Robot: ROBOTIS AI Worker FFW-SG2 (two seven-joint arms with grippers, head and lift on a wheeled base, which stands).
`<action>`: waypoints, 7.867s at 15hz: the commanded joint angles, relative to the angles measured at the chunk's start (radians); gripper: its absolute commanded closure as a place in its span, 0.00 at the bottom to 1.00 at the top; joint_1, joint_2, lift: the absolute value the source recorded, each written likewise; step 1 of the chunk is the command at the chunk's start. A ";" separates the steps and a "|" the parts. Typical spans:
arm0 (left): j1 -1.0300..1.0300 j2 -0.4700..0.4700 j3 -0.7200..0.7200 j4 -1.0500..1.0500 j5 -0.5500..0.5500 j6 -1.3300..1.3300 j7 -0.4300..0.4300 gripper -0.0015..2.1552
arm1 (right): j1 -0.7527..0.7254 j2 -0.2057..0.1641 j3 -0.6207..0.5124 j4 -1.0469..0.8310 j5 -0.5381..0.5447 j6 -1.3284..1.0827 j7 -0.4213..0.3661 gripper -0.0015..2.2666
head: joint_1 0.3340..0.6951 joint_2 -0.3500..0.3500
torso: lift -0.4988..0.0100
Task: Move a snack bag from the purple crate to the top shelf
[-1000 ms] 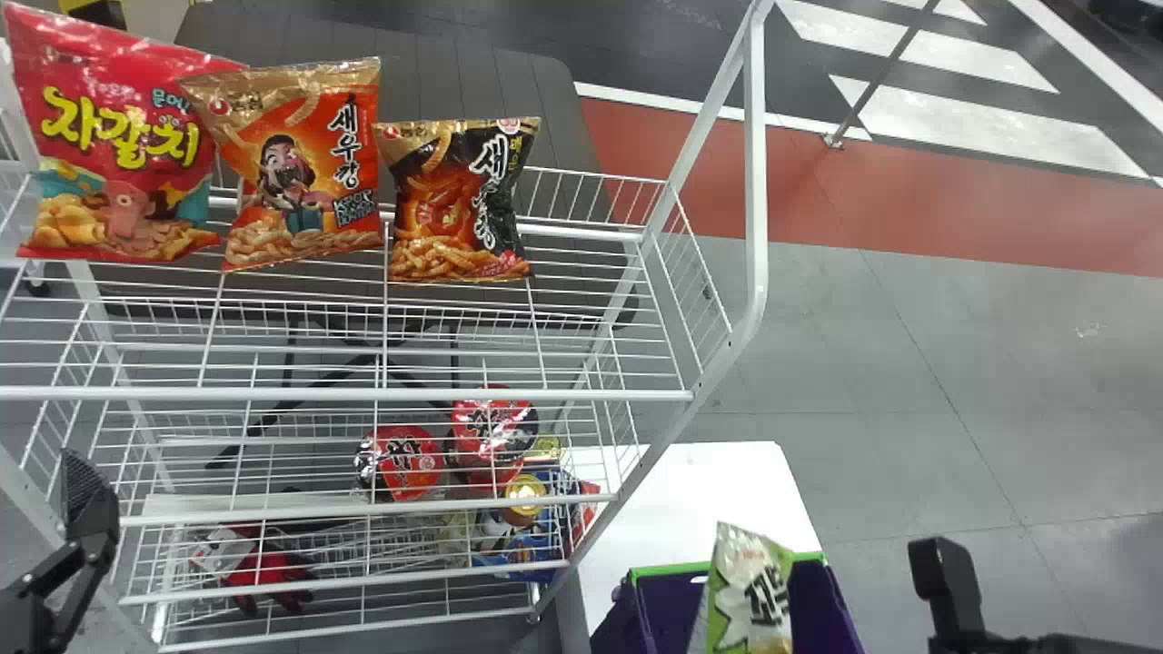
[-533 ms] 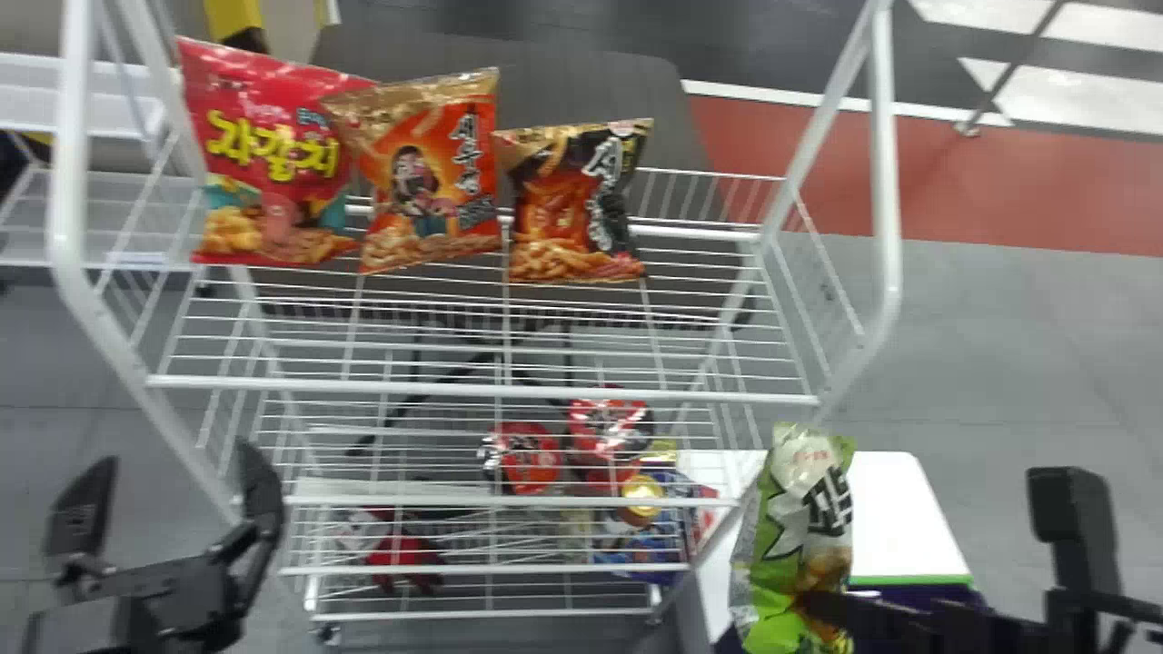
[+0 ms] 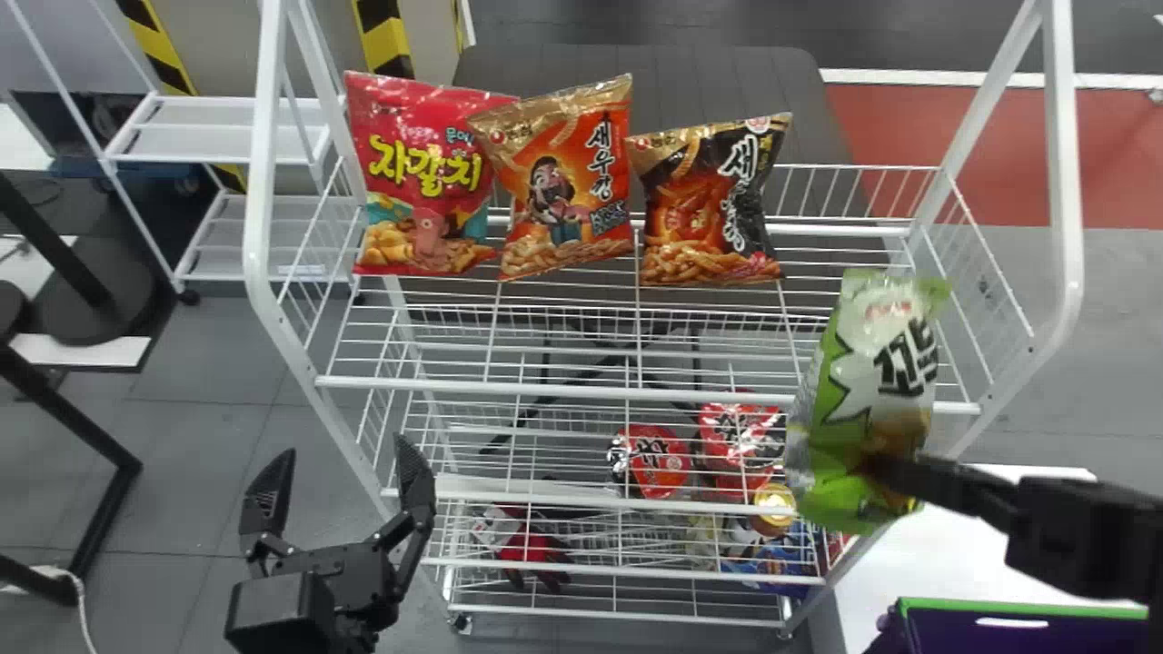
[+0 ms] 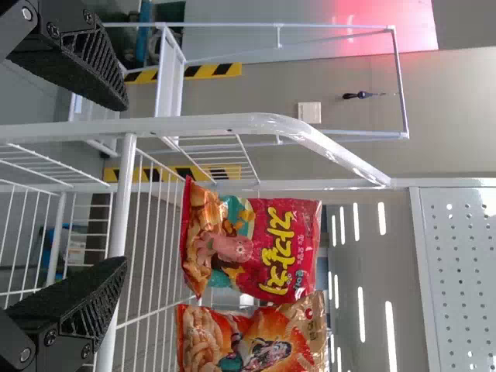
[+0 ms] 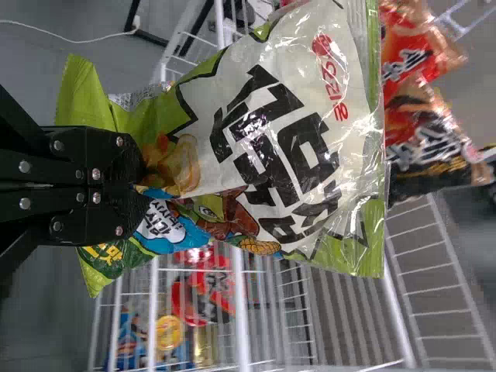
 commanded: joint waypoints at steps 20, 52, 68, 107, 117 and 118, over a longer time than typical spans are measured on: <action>0.006 0.002 -0.002 -0.006 -0.008 -0.006 0.008 0.06 | -0.242 0.001 0.201 0.290 0.044 -0.344 -0.257 0.81 | 1.00 0.60 | 0.98; 0.009 0.005 0.003 0.002 -0.010 -0.018 0.019 0.06 | -0.417 0.001 0.170 0.840 0.121 -0.804 -0.524 0.81 | 1.00 0.44 | 0.98; 0.009 0.003 0.006 0.006 -0.010 -0.024 0.019 0.06 | -0.437 0.001 0.179 0.985 0.113 -0.957 -0.552 0.78 | 1.00 0.43 | 0.98; 0.032 0.009 0.008 -0.023 -0.014 -0.037 0.022 0.06 | 0.158 -0.044 0.297 0.552 0.113 -1.399 -0.576 0.07 | 1.00 0.50 | 0.98; 0.098 0.015 0.026 -0.150 -0.036 0.003 -0.008 0.06 | 0.302 -0.086 0.311 0.747 0.148 -1.893 -0.593 0.07 | 1.00 0.51 | 0.98; 0.100 0.015 0.026 -0.158 -0.039 0.037 -0.015 0.06 | 0.311 -0.090 0.317 0.747 0.148 -1.902 -0.593 0.07 | 1.00 0.51 | 0.98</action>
